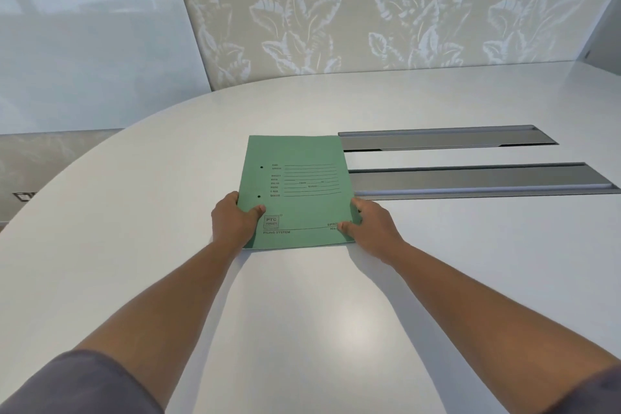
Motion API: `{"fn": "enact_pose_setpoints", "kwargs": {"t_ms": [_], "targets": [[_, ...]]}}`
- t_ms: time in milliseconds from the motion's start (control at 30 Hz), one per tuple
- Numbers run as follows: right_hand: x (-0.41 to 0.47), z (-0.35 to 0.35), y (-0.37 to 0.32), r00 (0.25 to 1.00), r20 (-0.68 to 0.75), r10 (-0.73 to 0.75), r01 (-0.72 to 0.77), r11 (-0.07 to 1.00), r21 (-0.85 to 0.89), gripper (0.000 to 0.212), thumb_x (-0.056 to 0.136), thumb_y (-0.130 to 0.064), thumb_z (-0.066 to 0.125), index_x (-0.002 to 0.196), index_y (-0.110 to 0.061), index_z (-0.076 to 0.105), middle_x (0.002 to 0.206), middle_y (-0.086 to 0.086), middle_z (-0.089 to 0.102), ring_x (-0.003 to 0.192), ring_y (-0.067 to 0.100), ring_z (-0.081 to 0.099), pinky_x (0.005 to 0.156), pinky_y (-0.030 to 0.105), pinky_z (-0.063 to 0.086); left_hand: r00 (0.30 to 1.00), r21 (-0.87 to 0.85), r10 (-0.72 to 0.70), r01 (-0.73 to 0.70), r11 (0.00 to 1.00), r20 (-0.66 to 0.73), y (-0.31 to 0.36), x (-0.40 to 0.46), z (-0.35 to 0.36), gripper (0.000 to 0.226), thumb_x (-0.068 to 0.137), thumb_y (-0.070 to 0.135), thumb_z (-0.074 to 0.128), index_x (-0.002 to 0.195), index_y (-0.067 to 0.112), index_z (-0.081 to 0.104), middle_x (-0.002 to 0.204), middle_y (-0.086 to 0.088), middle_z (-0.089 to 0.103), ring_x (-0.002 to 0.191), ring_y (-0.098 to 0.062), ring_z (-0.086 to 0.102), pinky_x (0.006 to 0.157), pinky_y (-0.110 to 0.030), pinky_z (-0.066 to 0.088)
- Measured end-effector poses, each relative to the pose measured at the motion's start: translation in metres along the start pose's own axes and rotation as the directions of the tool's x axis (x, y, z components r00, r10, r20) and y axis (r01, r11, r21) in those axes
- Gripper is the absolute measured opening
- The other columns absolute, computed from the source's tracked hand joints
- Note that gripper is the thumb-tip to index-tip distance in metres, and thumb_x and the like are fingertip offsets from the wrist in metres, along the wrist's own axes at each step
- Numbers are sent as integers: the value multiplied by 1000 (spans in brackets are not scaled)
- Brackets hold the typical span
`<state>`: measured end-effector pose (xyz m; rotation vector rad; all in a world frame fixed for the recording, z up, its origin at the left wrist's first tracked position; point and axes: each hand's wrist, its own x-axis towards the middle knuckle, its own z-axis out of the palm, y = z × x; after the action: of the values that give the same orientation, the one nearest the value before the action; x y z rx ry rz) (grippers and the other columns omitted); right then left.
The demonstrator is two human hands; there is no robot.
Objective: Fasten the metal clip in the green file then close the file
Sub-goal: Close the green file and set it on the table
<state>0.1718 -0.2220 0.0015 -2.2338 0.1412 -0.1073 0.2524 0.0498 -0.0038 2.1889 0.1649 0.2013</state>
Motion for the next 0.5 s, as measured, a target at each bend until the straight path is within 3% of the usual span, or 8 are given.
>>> {"fn": "enact_pose_setpoints", "kwargs": {"t_ms": [100,167,333,500], "targets": [[6,5,3,999,-1,-53,53,992,-116,26,90,-25,74,110,-9,70,108,4,66,97,26,59,78,34,47,1000,45,8,-8,999,2,-3,7,2,20,83,27,77,99,22,66,90,10,67,80,-18,65,60,-24,42],[11,8,2,998,13,-62,63,985,-160,31,91,-27,72,110,-2,68,109,9,64,101,29,58,86,39,51,1000,103,11,-11,995,2,-5,11,3,19,84,29,76,100,24,66,88,11,64,81,-20,64,65,-28,44],[13,16,2,991,36,-132,136,960,-243,36,95,-34,64,118,-7,69,115,7,63,107,27,58,88,39,50,1000,254,5,1,967,-24,-9,20,0,19,84,37,74,93,24,63,87,10,64,81,-23,61,64,-31,40],[13,22,6,988,30,-153,155,941,-302,32,98,-36,58,105,-6,68,112,3,58,99,27,59,79,38,51,1000,287,1,6,958,-23,-14,28,2,23,87,42,70,83,22,59,86,4,67,90,-28,58,70,-35,48]]}}
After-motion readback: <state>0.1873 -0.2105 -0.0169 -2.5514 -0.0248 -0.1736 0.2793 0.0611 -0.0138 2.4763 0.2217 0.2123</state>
